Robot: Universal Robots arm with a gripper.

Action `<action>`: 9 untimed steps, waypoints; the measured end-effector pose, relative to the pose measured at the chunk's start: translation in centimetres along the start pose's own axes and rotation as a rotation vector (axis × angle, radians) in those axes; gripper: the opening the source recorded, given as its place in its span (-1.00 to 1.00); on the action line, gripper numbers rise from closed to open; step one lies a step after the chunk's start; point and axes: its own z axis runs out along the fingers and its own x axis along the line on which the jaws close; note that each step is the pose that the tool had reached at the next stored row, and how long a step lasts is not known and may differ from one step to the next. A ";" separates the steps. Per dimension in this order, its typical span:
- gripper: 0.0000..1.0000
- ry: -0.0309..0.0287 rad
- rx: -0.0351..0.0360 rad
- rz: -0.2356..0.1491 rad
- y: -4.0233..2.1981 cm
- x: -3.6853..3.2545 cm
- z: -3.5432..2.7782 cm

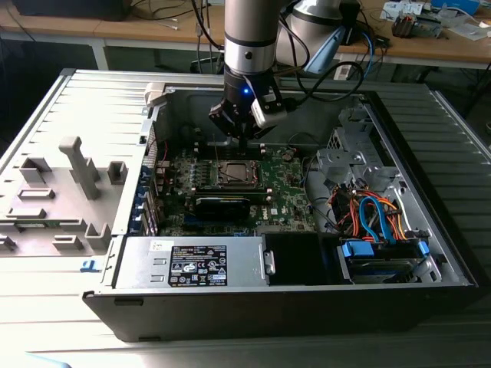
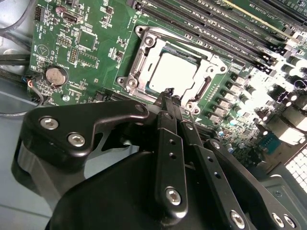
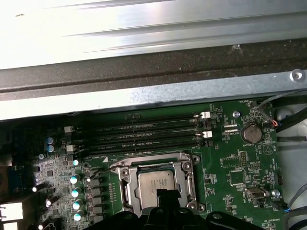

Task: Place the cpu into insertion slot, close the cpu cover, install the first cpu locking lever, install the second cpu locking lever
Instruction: 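Install the first cpu locking lever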

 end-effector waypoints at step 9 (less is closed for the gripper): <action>-0.79 -0.0001 -0.0002 -0.018 0.00 0.00 0.00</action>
